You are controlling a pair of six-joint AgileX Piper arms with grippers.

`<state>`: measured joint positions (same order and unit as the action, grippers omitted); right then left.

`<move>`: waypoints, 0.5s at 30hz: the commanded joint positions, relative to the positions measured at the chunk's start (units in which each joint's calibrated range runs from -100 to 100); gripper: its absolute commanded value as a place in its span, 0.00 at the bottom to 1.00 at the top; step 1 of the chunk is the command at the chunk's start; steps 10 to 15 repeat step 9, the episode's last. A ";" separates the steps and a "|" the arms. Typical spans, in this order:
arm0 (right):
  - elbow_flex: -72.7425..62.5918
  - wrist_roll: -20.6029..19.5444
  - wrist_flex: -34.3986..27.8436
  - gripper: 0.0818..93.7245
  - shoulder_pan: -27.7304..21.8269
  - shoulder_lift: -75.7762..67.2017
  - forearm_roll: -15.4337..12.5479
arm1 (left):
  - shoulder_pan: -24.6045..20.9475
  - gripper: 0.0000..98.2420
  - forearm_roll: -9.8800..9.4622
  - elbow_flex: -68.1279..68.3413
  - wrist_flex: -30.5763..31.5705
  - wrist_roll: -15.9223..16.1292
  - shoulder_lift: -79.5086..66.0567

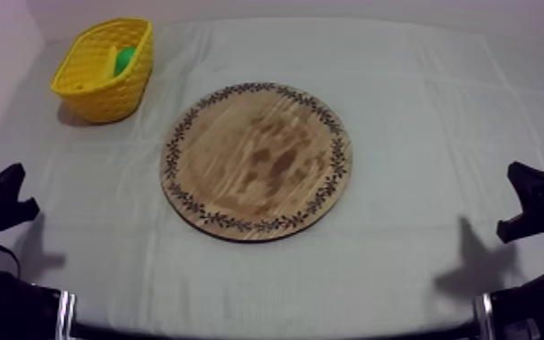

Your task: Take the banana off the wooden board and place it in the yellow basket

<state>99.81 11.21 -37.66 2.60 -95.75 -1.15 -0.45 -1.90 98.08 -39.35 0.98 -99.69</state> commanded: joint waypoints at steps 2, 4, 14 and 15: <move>-0.03 0.00 0.00 0.00 0.00 0.00 0.00 | -0.01 0.00 -0.05 -0.11 -0.28 0.45 -0.05; -0.03 0.00 0.00 0.00 0.00 0.00 0.00 | -0.08 0.00 -0.13 -0.19 -0.50 0.70 -0.05; -0.03 0.00 0.00 0.00 0.00 0.00 0.00 | -0.49 0.00 -0.21 -0.33 -0.83 1.16 -0.05; -0.03 0.00 0.00 0.00 0.00 0.00 0.00 | -0.49 0.00 -0.21 -0.33 -0.83 1.16 -0.05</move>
